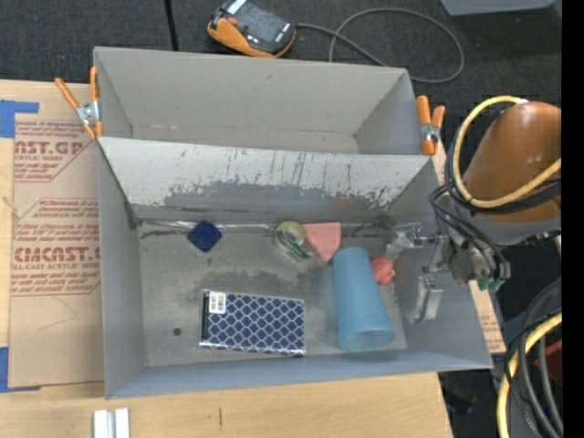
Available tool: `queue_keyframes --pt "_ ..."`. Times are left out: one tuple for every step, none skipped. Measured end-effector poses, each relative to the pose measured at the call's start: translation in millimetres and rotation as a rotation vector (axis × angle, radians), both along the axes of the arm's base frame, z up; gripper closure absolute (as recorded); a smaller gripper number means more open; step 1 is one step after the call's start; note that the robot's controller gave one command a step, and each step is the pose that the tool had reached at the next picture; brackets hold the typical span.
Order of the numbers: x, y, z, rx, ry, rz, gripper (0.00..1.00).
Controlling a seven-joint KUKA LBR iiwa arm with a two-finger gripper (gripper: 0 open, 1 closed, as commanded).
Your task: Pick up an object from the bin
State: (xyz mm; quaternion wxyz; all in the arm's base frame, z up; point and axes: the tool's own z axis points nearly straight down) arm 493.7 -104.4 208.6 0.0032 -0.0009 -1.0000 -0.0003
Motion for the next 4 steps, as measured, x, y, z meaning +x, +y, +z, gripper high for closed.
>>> queue_keyframes --pt "1.5 0.5 4.5 -0.001 -0.008 0.002 0.00" --pt "5.5 4.5 -15.5 -0.003 -0.015 0.087 0.00" --pt "11.0 15.4 -52.1 0.001 -0.006 0.380 0.00" --pt "32.9 25.2 -97.5 -0.008 -0.024 0.710 0.00"
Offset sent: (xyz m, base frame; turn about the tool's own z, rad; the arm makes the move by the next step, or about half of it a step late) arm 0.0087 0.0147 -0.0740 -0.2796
